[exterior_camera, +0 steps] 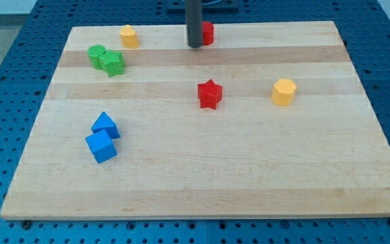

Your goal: Separate the green blocks

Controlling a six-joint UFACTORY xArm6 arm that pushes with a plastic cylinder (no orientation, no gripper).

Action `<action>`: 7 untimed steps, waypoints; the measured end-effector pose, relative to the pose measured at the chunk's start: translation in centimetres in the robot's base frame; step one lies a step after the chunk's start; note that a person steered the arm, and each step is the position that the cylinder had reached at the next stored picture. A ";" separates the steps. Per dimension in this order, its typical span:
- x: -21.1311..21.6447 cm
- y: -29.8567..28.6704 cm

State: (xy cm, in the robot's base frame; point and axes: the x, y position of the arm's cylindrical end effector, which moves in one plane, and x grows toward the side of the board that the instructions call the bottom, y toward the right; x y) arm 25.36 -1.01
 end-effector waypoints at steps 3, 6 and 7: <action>-1.4 -19.0; -1.8 -19.2; -0.3 -22.4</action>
State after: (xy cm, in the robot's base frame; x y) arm 25.09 -23.45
